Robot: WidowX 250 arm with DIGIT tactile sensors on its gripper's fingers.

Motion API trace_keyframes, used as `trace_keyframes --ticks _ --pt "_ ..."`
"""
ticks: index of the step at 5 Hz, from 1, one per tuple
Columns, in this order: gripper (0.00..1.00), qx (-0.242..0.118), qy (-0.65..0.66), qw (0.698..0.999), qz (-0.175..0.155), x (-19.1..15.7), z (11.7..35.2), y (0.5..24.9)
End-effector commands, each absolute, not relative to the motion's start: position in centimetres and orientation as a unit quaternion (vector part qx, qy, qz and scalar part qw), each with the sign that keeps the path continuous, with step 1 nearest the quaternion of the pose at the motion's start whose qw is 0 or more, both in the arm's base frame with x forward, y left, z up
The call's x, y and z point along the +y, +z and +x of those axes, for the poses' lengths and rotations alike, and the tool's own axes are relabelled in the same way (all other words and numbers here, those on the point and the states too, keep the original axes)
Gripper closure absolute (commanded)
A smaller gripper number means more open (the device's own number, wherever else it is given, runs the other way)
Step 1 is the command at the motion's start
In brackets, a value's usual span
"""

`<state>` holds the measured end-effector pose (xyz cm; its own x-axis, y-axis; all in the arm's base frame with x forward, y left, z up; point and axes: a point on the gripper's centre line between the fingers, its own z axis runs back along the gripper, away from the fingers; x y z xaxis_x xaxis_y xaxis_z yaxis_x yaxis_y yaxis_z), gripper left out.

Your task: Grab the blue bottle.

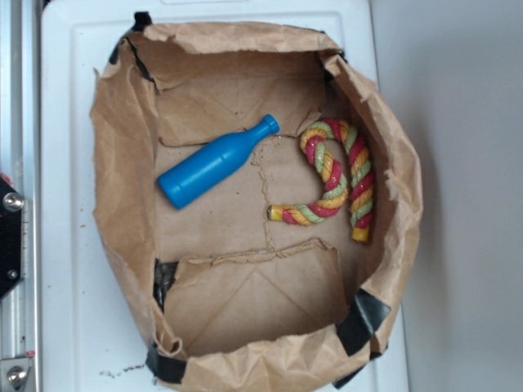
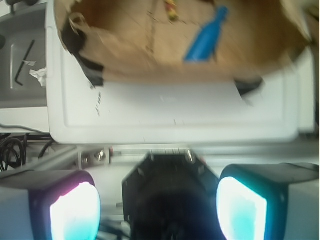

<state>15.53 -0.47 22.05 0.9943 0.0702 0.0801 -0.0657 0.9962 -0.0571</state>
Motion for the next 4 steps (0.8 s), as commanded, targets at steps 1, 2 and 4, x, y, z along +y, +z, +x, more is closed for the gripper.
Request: trace_keyframes --ticks 1,2,4 --pt "0.00 -0.097 0.165 0.981 -0.016 3.8 23.0 18.7" --pt "0.00 -0.094 0.252 0.963 -0.013 6.5 26.1 15.1" --pt "0.00 -0.047 0.243 0.969 -0.016 7.1 27.0 13.2"
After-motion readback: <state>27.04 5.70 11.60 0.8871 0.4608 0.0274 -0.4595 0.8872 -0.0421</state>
